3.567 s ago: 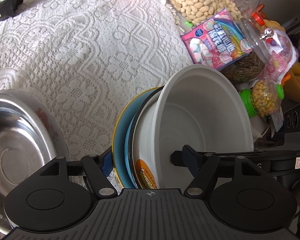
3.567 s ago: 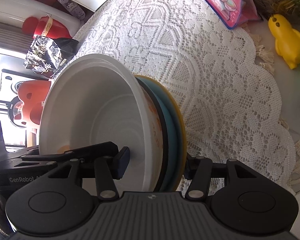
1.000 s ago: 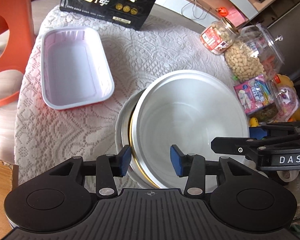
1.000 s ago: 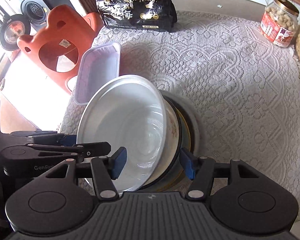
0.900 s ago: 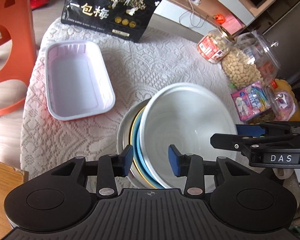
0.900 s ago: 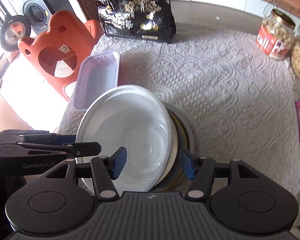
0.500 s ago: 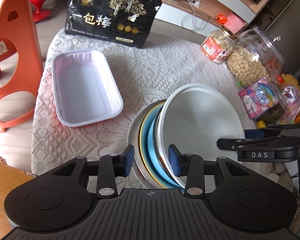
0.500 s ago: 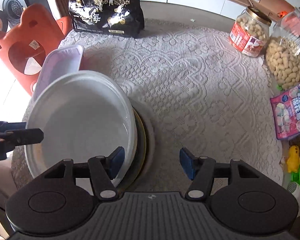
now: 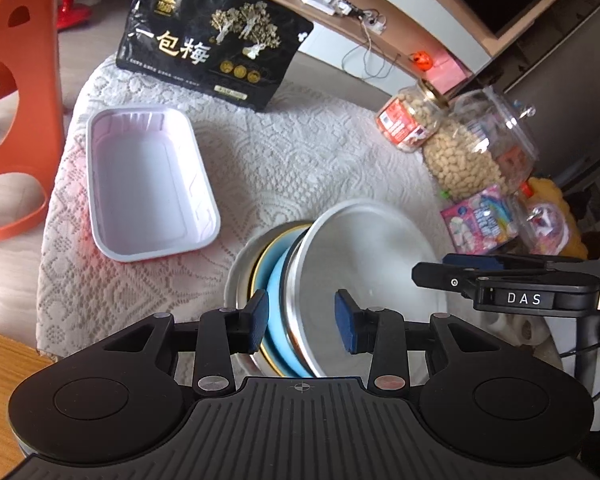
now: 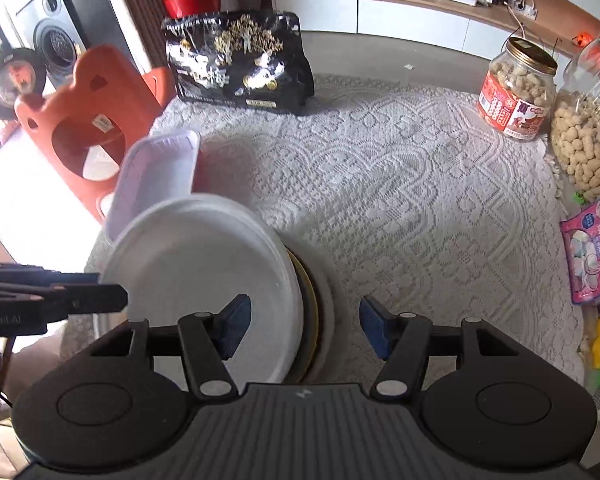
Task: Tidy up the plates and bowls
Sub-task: 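Reach both grippers to the red-rimmed white tray and grasp its rim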
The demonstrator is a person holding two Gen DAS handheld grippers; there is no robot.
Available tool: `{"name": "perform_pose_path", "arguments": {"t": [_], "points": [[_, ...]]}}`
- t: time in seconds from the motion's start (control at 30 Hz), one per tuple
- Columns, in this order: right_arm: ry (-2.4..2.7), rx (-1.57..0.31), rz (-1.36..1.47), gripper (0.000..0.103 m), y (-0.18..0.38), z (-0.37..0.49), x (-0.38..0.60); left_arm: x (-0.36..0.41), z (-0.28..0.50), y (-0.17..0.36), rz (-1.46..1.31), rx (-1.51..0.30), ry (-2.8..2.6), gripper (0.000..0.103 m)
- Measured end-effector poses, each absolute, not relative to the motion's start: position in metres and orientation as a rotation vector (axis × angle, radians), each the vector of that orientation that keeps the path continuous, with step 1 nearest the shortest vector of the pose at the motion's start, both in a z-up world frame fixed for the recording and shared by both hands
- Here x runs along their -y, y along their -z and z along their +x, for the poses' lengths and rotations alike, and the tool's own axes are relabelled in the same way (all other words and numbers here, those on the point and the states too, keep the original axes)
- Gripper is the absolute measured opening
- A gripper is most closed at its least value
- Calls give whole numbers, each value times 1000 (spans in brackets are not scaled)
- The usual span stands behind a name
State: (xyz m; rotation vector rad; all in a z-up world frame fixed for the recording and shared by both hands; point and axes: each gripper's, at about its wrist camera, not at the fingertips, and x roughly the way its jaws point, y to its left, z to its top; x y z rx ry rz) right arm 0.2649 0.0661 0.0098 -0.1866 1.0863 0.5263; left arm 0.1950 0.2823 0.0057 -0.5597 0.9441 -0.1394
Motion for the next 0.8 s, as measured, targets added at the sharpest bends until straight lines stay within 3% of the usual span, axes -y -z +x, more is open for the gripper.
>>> {"name": "perform_pose_path", "arguments": {"t": [0.13, 0.3, 0.63, 0.8], "points": [[-621, -1023, -133, 61, -44, 275, -80, -312, 189, -36, -543, -837, 37, 40], [-721, -1047, -59, 76, -63, 298, -127, -355, 220, -45, -412, -840, -218, 40], [-572, -1345, -141, 75, 31, 363, -241, -390, 288, 63, -499, -1102, -247, 40], [-504, -1405, -247, 63, 65, 370, -266, -391, 284, 71, -516, -1080, -218, 40]]}}
